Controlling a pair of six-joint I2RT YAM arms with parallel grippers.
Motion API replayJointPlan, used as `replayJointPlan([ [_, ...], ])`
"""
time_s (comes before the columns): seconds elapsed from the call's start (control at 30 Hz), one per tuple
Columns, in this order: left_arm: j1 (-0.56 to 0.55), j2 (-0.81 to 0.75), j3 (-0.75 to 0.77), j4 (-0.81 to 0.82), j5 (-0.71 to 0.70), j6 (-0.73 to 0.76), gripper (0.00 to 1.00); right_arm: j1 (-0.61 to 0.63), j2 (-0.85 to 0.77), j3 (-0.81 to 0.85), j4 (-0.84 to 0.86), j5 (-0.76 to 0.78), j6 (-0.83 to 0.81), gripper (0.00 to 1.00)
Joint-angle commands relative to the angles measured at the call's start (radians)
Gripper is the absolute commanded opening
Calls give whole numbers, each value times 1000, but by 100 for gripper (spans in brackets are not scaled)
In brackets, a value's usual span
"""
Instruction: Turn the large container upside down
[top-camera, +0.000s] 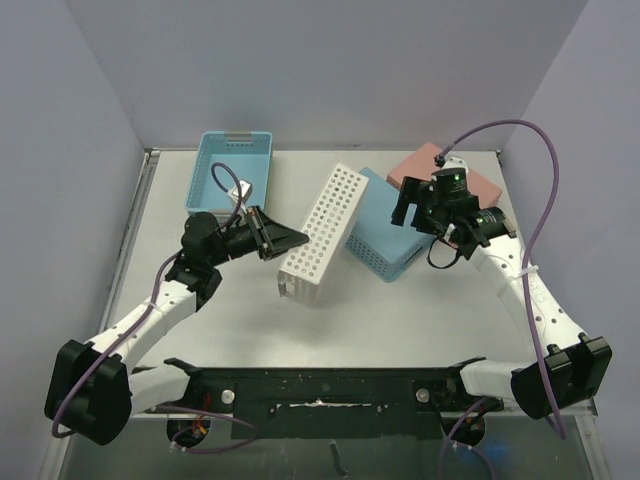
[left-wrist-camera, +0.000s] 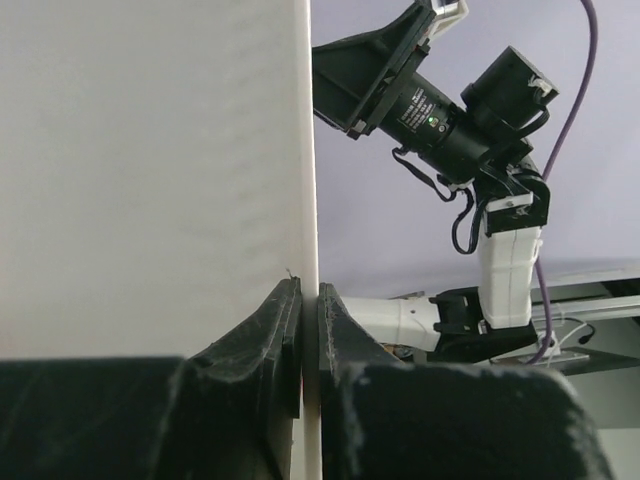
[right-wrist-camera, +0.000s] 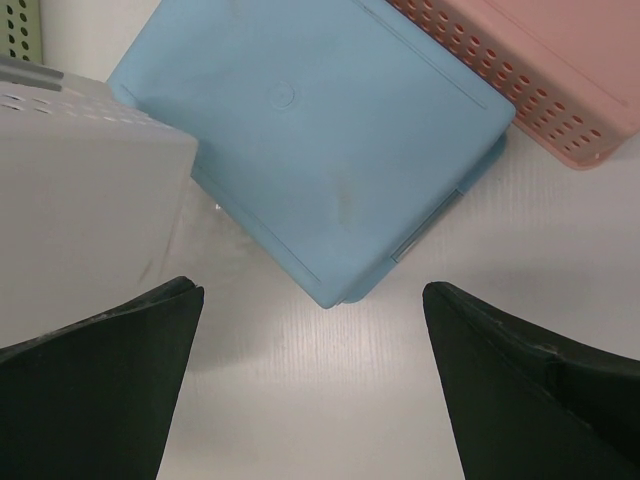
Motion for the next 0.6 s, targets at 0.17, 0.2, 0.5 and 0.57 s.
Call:
replayJointPlan([
  [0.17,-5,35,-200,468,-72,-290,0,-6,-43,43,28,29,9,100],
  [0.2,-1,37,-222,476,-87,-296,0,-8,-44,43,26,32,8,100],
  [0.5,69,42,-299,350,-42,-229,0,-21,-40,34,27,32,-5,99],
  [0.57,103,16,-279,236,-40,-165,3,-24,-40,29,32,29,-5,99],
])
